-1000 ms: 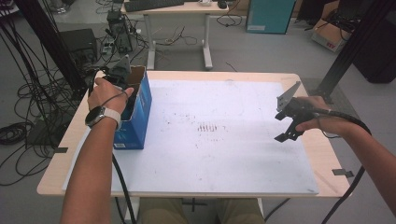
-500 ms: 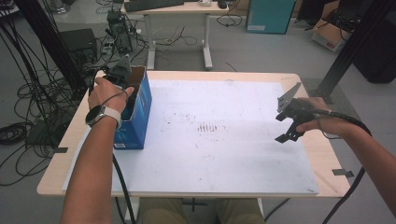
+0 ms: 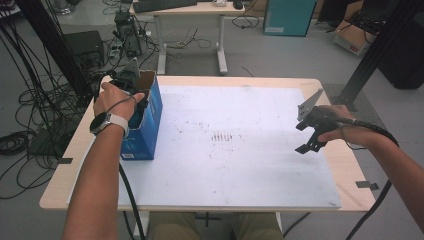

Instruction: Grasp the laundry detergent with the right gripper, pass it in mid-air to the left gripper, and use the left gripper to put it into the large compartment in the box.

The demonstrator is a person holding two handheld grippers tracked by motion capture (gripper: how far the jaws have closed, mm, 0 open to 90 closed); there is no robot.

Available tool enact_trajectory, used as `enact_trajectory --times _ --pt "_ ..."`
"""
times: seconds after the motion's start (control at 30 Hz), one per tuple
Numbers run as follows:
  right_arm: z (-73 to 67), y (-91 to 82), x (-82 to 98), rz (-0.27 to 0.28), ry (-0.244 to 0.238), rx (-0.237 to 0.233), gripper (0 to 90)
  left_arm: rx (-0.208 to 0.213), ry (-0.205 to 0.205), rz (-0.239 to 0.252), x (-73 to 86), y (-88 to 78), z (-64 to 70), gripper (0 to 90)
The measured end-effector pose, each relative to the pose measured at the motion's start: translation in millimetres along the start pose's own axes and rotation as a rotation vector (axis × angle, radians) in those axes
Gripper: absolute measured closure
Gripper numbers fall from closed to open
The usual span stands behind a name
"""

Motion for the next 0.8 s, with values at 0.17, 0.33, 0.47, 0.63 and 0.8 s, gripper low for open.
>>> enact_trajectory --times 0.17,0.33,0.47,0.63,0.8 --pt "-0.5 0.9 -1.6 -0.004 -0.006 0.002 10.4 0.01 0.006 0.02 0.3 -5.3 -0.9 24.1" --pt "-1.0 0.2 -3.7 -0.005 -0.008 0.003 10.4 0.023 0.013 0.041 -0.1 -12.3 -2.5 20.8" --pt "-0.8 -0.6 -4.4 0.001 -0.005 0.002 10.4 0.029 0.018 0.058 -2.0 -19.9 -2.1 14.5" --pt "-2.0 -2.1 -4.6 -0.005 -0.012 0.004 10.4 0.034 0.022 0.083 -5.0 -31.0 -1.8 12.5" --pt "-3.2 -4.2 -4.0 -0.008 -0.004 0.012 10.5 0.041 0.027 0.121 -9.1 -47.2 -3.5 11.6"
Point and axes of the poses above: each handheld gripper's, and its own axes: y roughly forward along the jaws, x roughly out of its underside, z roughly to its right, the point moved 3 cm from there along y, roughly forward along the jaws, and after that the axes turned 13 degrees about z, right-handed, at the moved point
